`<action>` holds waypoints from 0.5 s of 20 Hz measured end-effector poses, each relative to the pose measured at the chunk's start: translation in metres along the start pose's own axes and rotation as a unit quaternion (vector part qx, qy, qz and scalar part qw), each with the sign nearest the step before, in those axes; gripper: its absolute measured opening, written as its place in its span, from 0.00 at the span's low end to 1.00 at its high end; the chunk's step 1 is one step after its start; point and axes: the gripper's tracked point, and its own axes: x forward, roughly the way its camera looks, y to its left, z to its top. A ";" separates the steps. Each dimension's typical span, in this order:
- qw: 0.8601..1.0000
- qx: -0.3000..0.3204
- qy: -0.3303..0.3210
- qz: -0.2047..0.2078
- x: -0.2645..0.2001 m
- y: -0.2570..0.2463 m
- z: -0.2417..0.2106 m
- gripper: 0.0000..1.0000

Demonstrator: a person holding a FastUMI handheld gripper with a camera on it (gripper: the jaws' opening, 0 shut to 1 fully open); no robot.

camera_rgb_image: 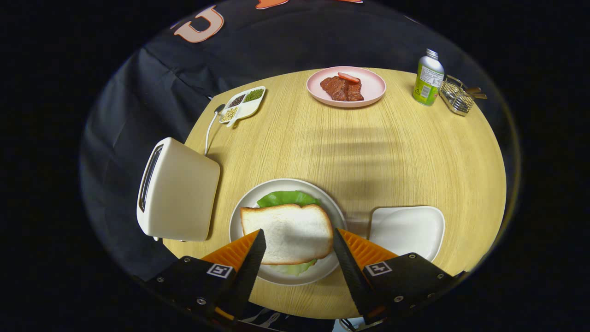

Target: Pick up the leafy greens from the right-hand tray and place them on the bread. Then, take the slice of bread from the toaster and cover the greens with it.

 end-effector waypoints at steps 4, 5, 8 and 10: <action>1.000 0.003 -0.020 -0.013 -0.015 -0.012 0.007 0.99; 0.999 0.003 -0.028 -0.019 -0.023 -0.017 0.011 0.99; 0.998 0.013 -0.059 -0.029 -0.050 -0.031 0.024 0.99; 0.995 0.015 -0.091 -0.048 -0.072 -0.046 0.039 0.99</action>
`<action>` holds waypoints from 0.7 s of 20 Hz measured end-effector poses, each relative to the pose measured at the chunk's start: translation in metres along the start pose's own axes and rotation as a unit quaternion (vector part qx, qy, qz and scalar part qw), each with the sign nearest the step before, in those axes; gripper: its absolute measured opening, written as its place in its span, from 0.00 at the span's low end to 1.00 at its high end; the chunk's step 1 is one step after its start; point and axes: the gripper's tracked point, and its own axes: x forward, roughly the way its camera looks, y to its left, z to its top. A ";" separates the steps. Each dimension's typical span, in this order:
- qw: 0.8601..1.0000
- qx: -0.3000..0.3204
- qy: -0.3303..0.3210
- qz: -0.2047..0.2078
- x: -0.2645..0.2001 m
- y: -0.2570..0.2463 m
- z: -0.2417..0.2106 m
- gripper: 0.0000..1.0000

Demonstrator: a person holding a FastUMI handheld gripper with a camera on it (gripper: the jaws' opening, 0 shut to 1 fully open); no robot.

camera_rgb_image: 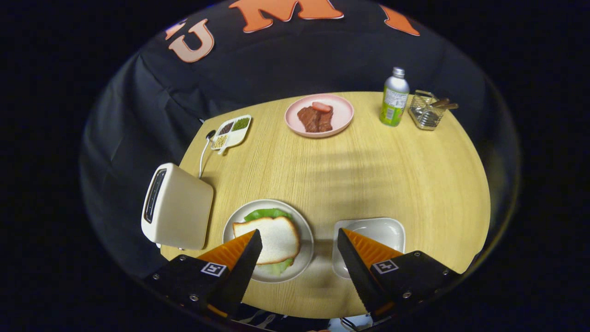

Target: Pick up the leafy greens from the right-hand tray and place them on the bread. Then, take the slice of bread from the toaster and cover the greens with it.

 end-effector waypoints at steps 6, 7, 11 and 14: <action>0.995 0.004 -0.094 -0.044 -0.080 -0.042 0.049 0.99; 0.992 0.004 -0.112 -0.052 -0.095 -0.049 0.057 0.99; 0.980 0.001 -0.184 -0.075 -0.155 -0.067 0.086 0.99; 0.966 -0.006 -0.244 -0.086 -0.198 -0.075 0.103 0.99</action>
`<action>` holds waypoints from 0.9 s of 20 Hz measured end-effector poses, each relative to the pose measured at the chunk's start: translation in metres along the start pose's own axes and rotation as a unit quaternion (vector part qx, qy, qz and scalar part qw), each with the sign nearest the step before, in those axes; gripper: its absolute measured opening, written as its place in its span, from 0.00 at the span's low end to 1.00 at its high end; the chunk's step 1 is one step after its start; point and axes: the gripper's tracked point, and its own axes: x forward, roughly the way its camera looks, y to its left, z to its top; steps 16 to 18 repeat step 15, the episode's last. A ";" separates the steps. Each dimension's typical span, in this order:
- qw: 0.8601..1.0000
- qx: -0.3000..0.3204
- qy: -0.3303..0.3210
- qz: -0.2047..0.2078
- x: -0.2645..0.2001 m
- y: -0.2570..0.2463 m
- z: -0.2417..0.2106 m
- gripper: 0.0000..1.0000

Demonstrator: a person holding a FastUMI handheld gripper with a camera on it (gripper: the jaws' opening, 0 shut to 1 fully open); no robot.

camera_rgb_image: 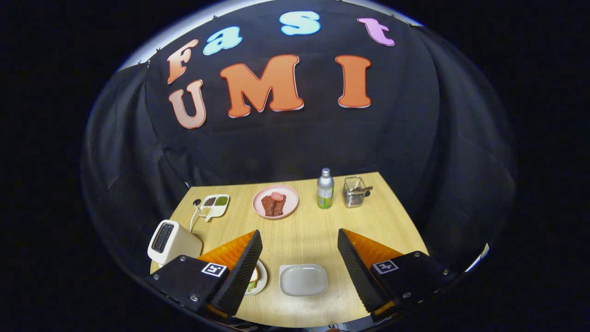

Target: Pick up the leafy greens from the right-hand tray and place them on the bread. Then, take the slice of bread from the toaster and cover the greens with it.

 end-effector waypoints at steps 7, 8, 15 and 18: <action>0.993 0.002 -0.117 -0.032 -0.052 -0.033 0.045 0.99; 0.991 0.003 -0.125 -0.038 -0.054 -0.039 0.047 0.99; 0.986 0.017 -0.158 -0.051 -0.063 -0.066 0.044 0.99; 0.986 0.017 -0.158 -0.051 -0.063 -0.066 0.044 0.99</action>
